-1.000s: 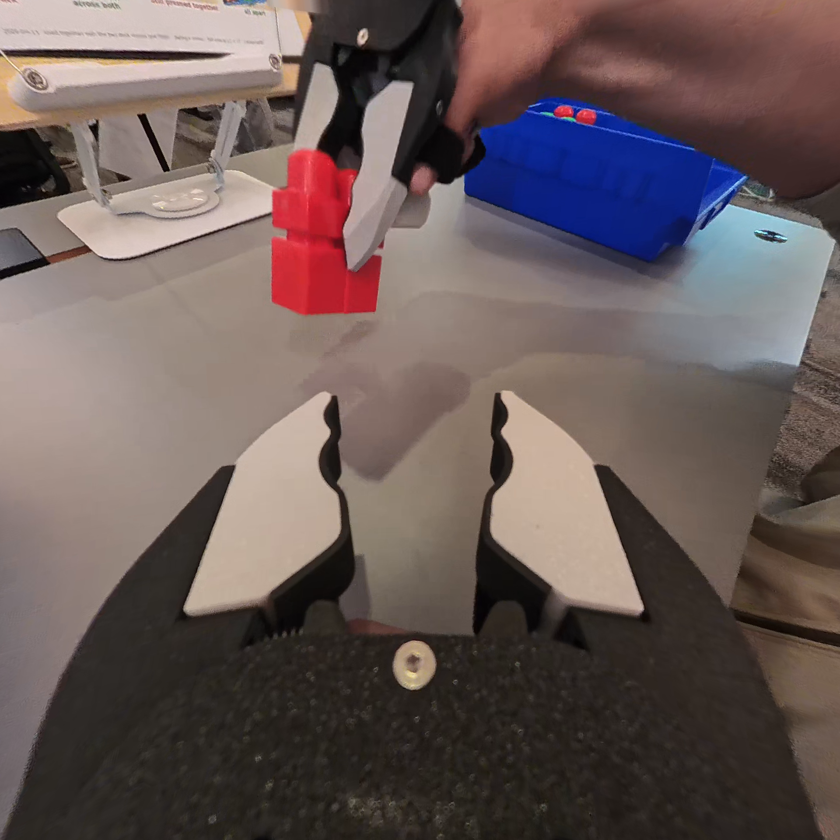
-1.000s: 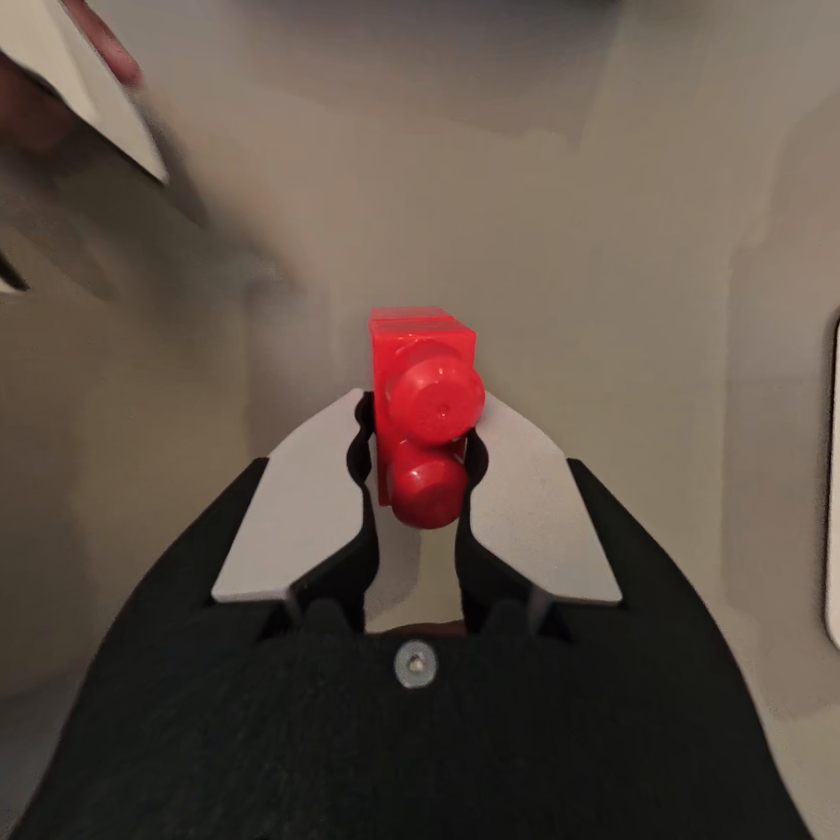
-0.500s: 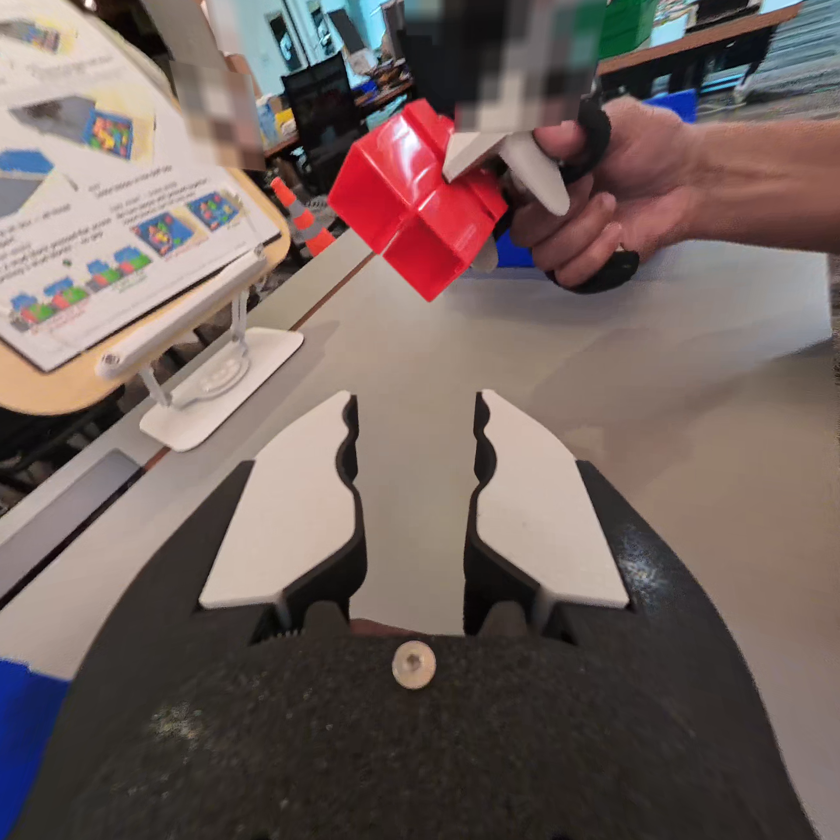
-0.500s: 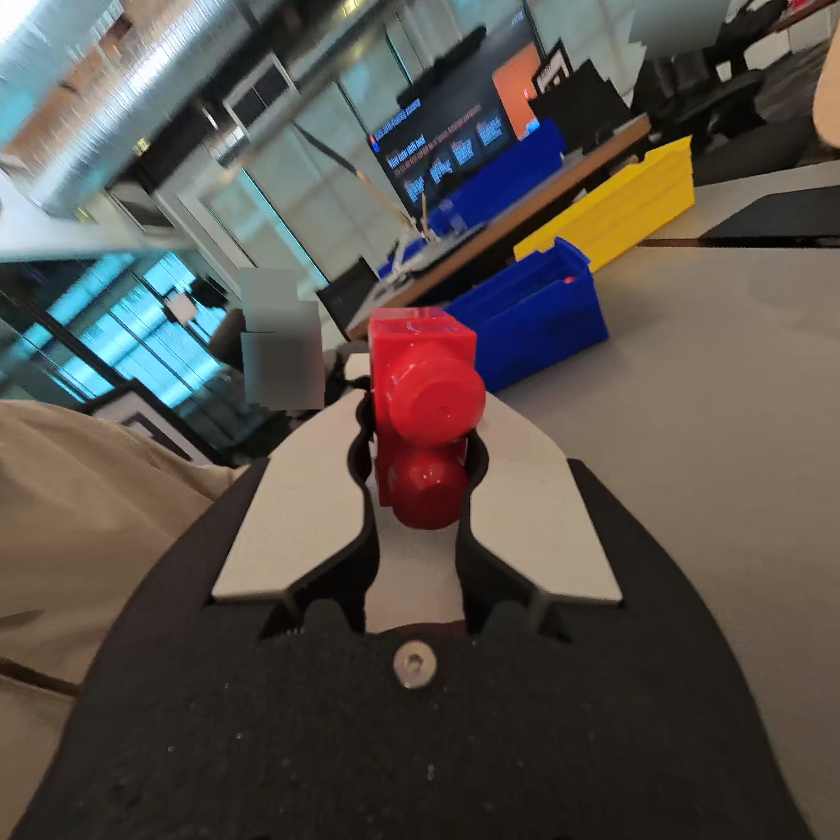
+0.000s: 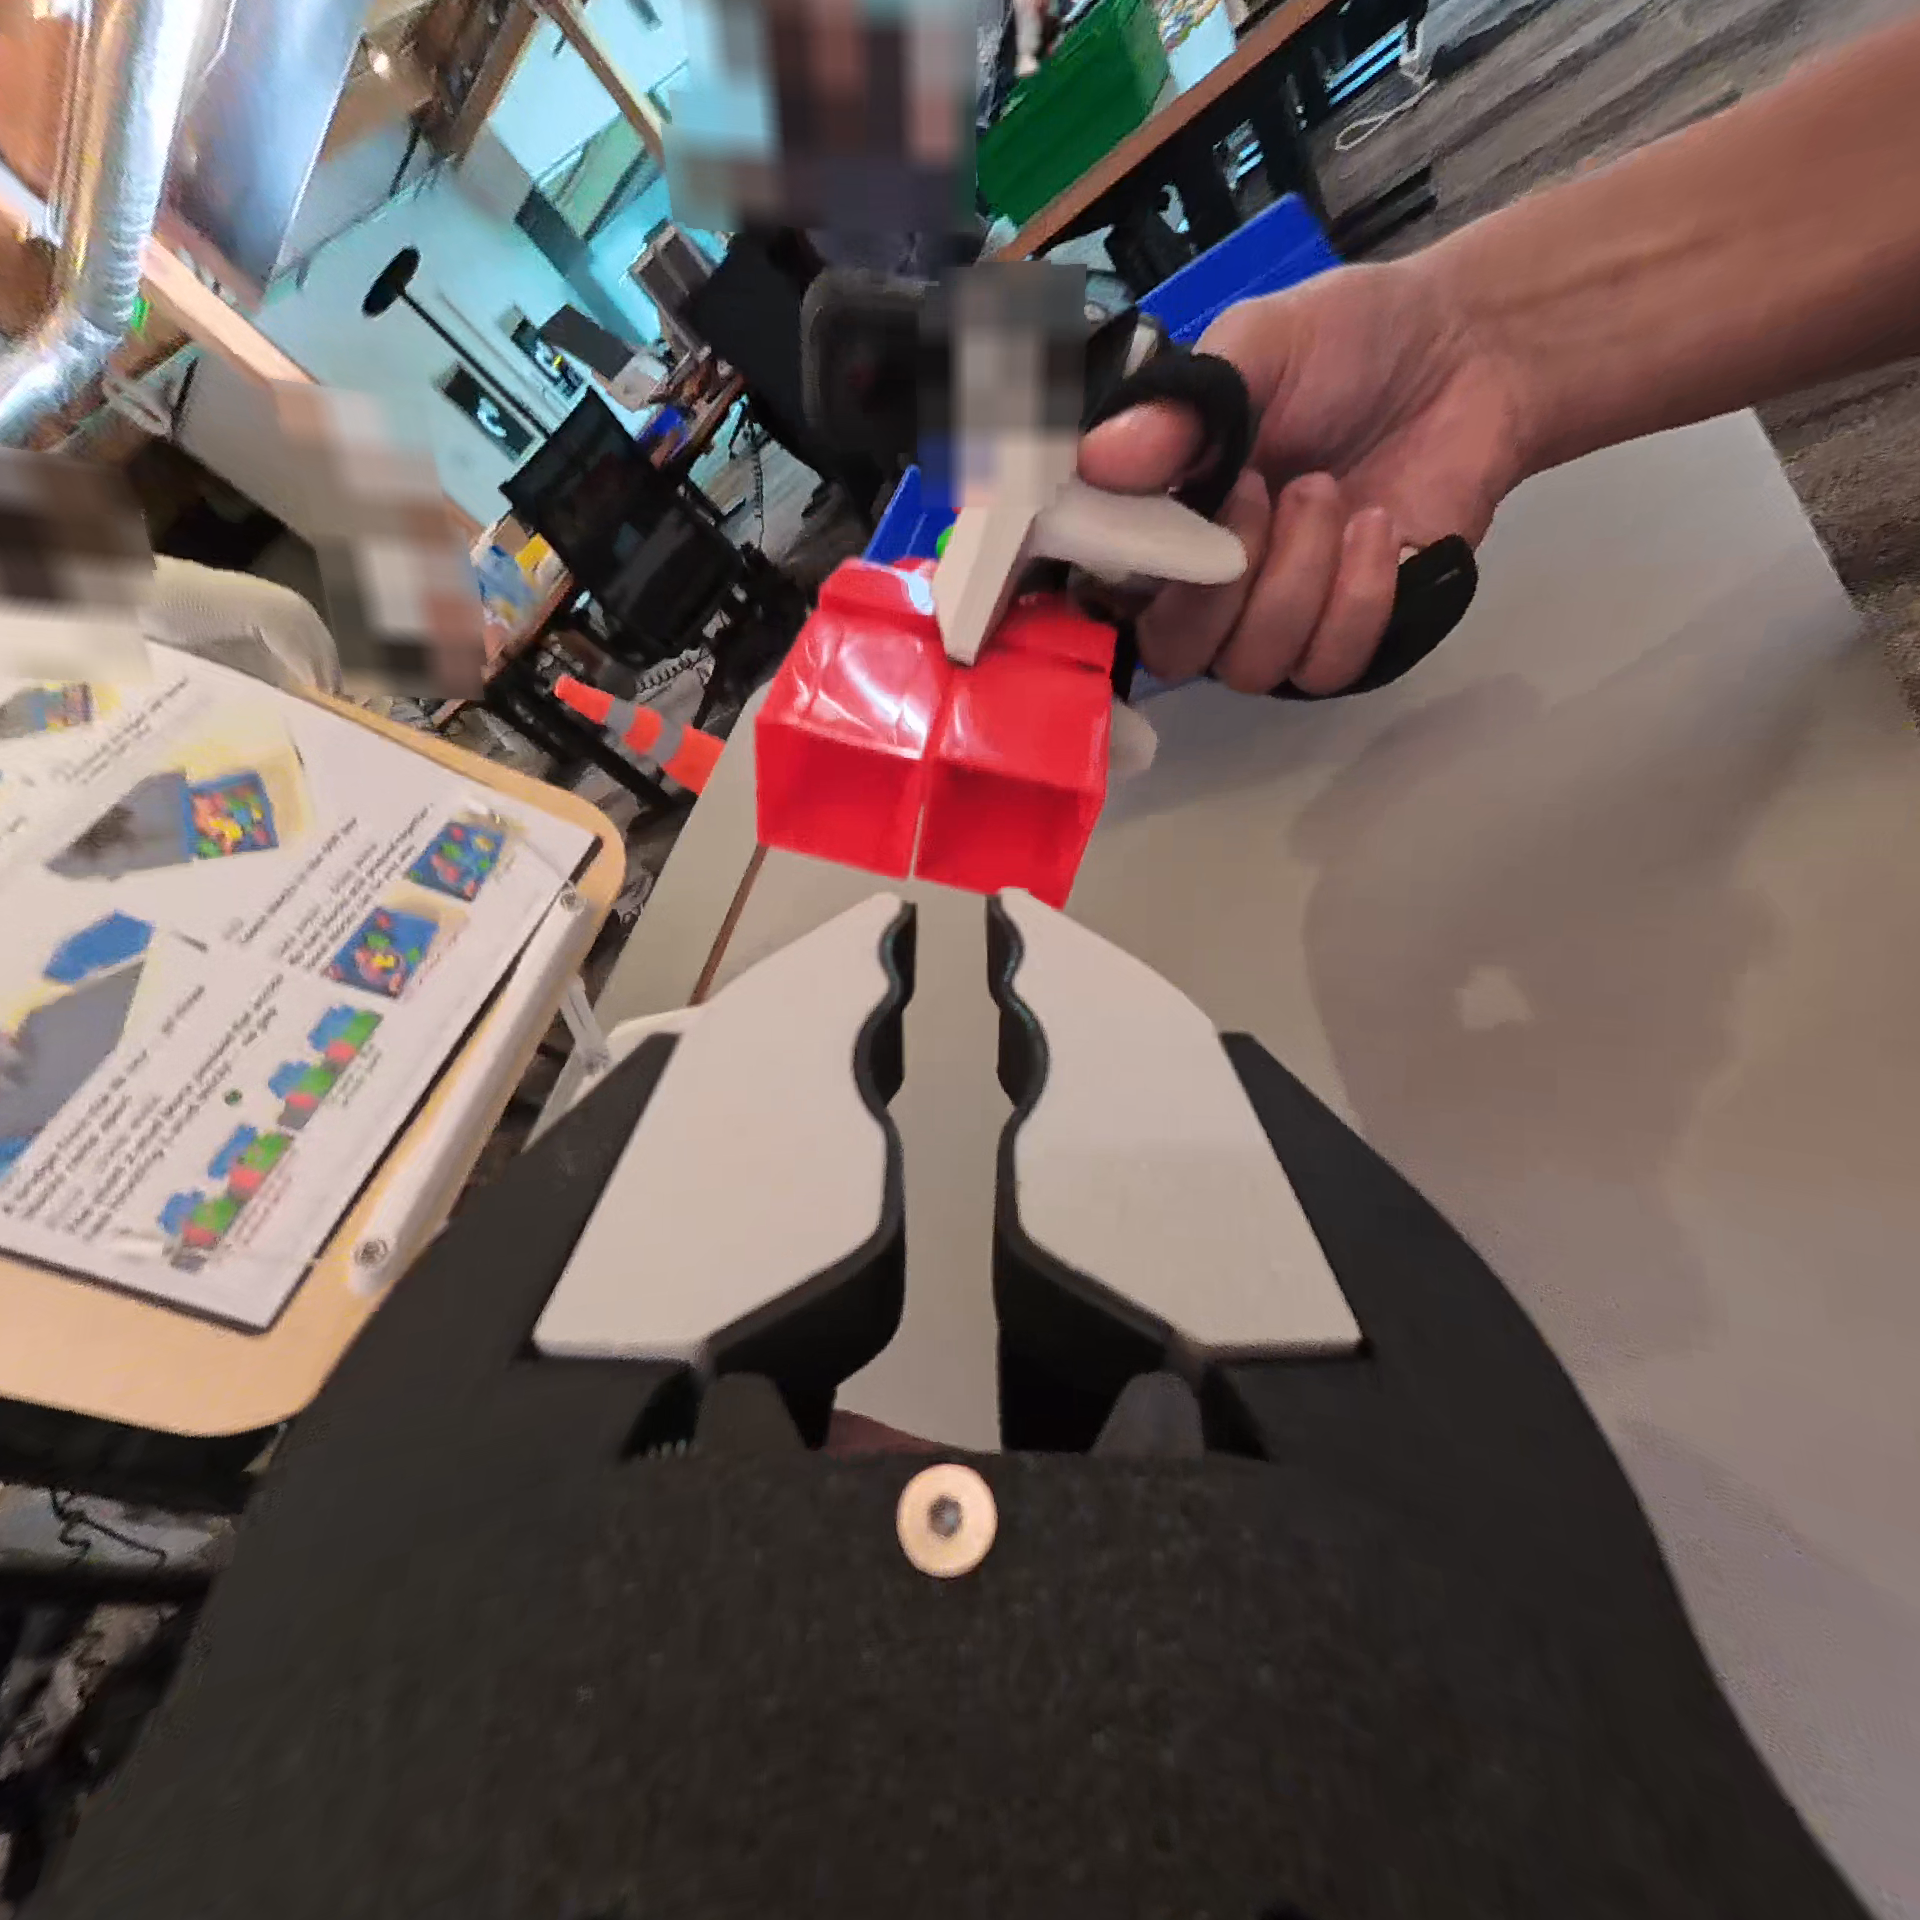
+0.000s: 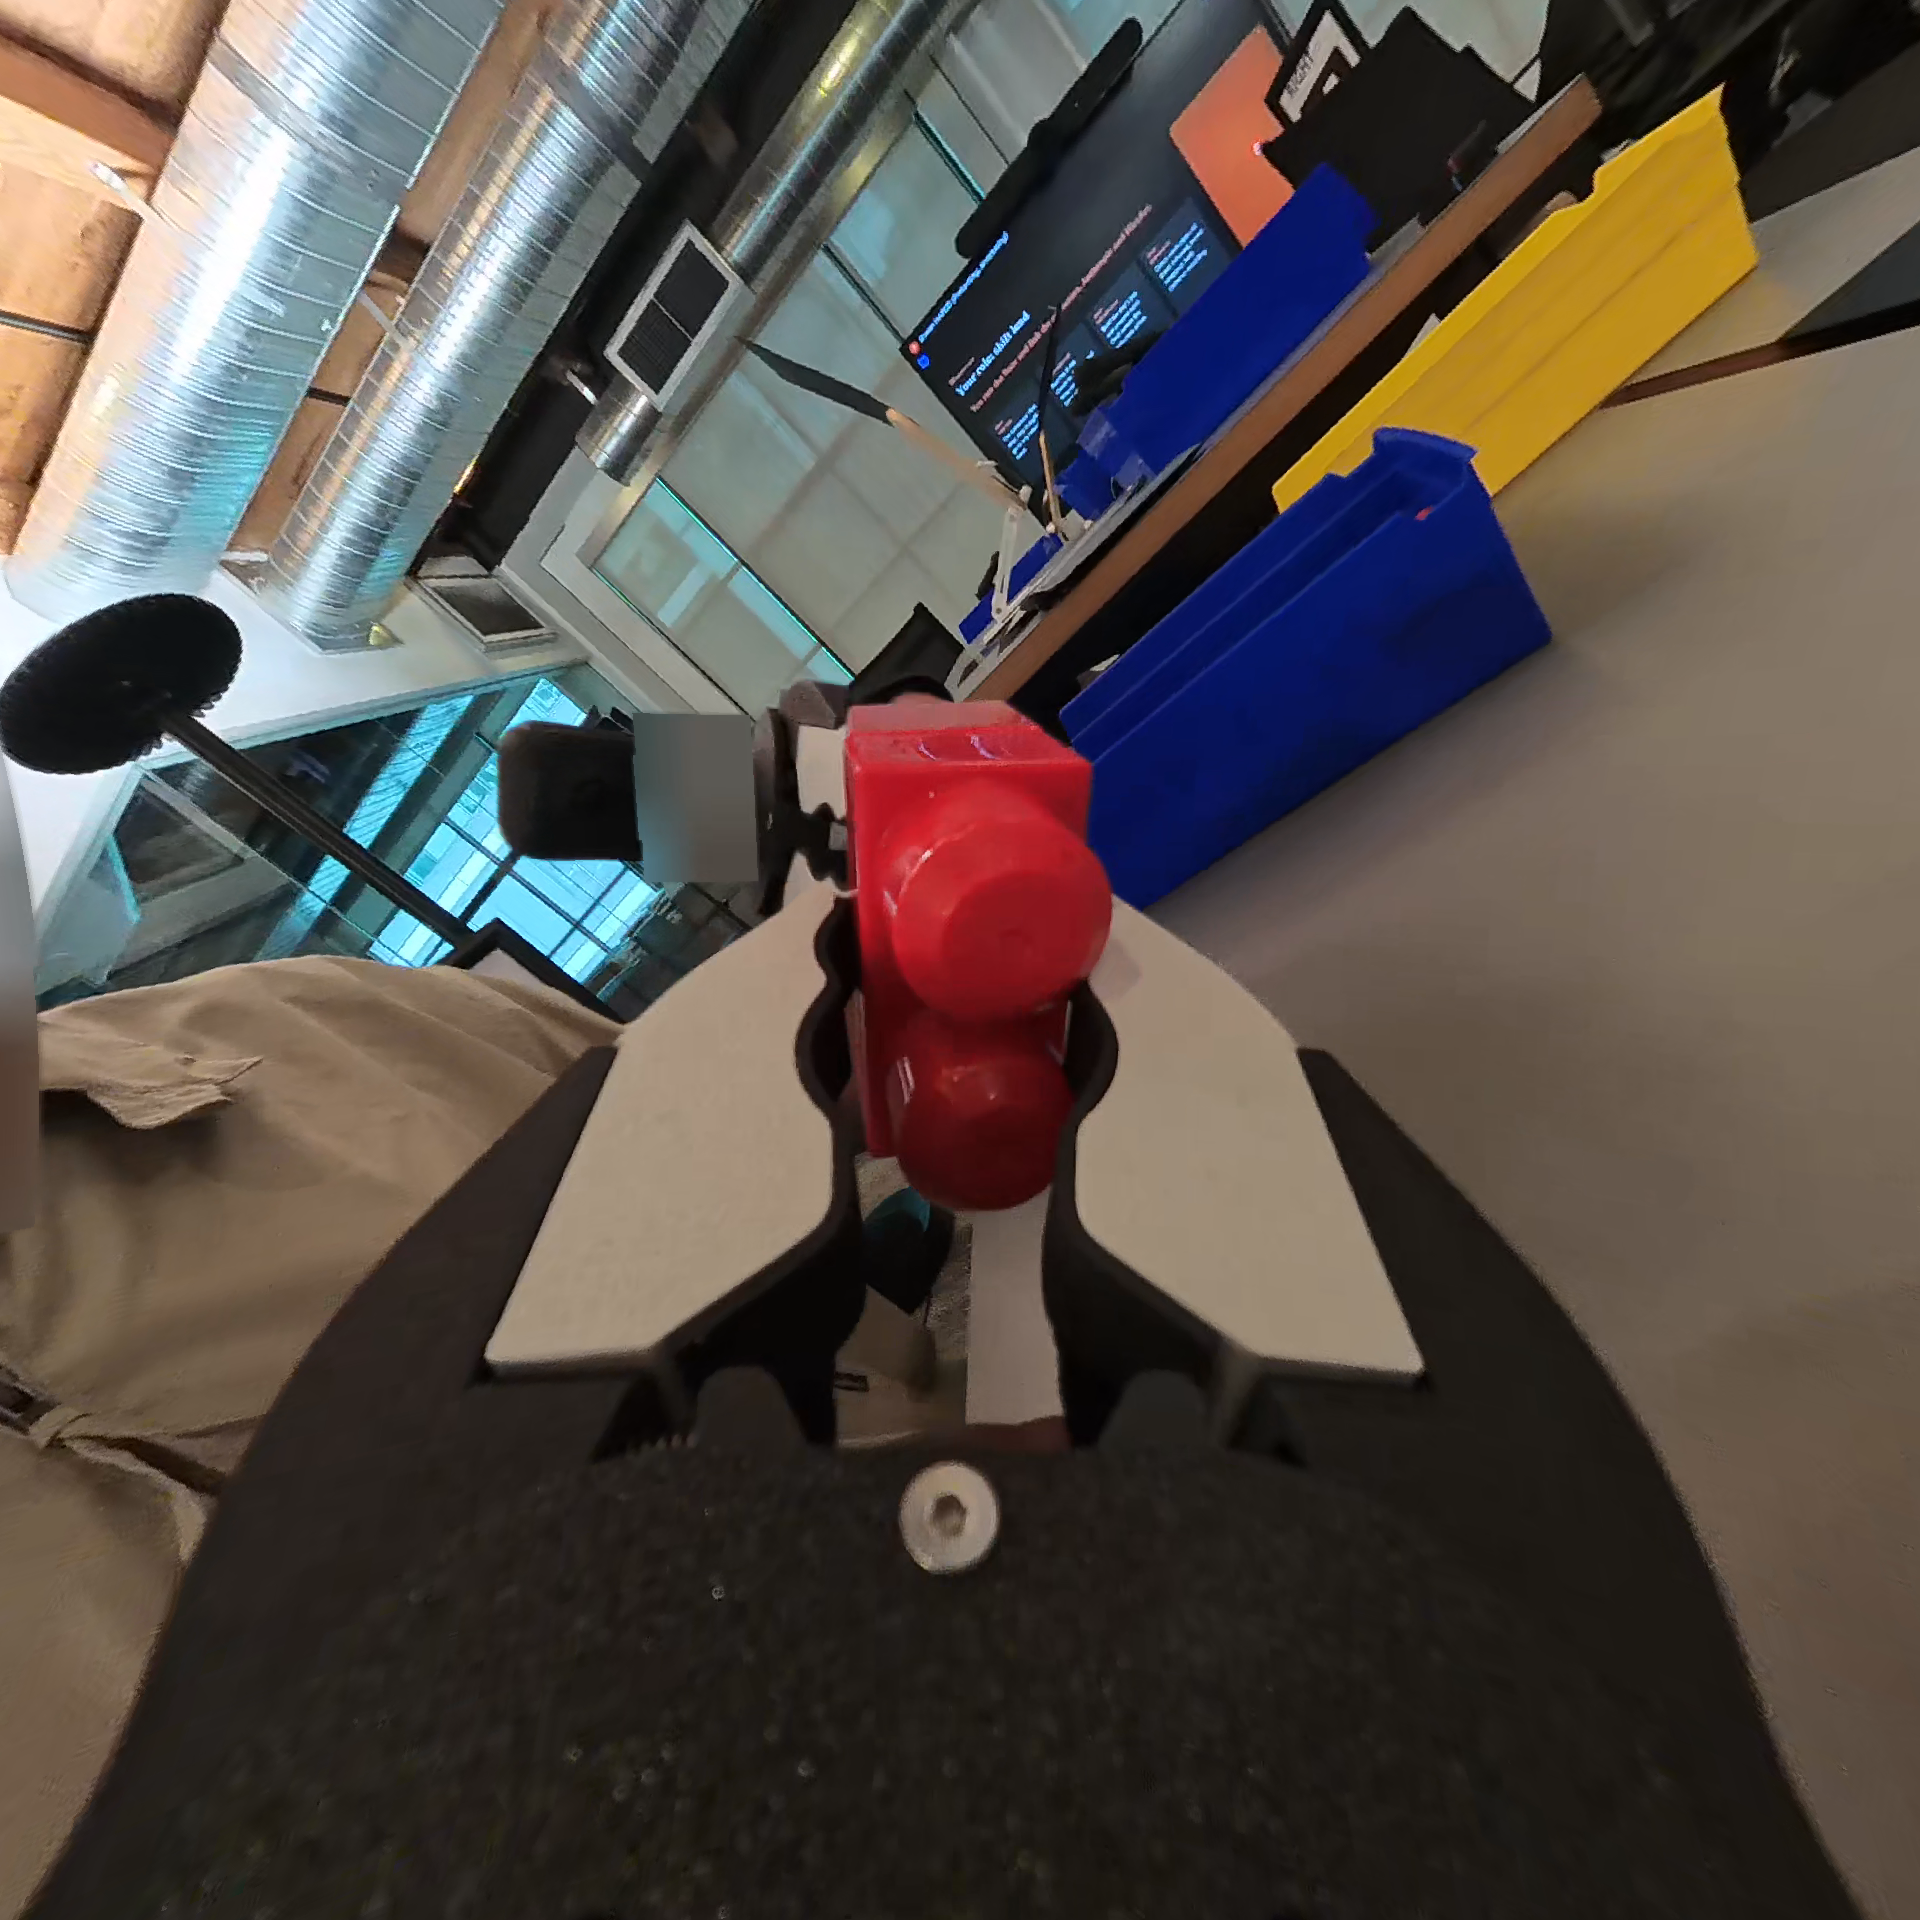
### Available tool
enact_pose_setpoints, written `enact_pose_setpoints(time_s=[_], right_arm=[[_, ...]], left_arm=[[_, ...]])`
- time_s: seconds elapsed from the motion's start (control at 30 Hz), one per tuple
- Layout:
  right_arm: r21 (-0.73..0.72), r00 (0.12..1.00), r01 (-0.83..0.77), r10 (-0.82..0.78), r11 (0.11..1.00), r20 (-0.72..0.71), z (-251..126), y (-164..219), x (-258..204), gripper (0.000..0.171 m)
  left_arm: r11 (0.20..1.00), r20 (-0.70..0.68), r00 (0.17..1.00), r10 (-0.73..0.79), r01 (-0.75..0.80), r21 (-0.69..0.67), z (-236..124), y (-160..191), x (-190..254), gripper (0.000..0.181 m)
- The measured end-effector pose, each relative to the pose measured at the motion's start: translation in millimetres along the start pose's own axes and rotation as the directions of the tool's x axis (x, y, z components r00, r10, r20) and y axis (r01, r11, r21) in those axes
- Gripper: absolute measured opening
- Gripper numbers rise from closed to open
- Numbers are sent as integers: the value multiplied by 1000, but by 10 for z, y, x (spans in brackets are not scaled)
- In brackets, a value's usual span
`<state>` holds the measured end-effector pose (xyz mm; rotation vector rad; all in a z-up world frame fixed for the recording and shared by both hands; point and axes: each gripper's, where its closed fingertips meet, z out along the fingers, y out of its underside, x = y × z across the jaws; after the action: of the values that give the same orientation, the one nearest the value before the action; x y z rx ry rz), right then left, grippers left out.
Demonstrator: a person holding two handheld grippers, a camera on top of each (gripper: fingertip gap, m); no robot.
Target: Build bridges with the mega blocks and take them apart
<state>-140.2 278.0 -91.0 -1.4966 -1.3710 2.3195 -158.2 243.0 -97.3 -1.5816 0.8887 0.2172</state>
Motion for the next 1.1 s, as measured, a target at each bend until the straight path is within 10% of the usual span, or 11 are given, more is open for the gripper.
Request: enact_pose_setpoints(time_s=[1.1], right_arm=[[-117, 996, -81, 85, 990, 31, 21, 210, 47, 38]], left_arm=[[985, -122, 978, 167, -160, 63, 272, 0, 127, 2]])
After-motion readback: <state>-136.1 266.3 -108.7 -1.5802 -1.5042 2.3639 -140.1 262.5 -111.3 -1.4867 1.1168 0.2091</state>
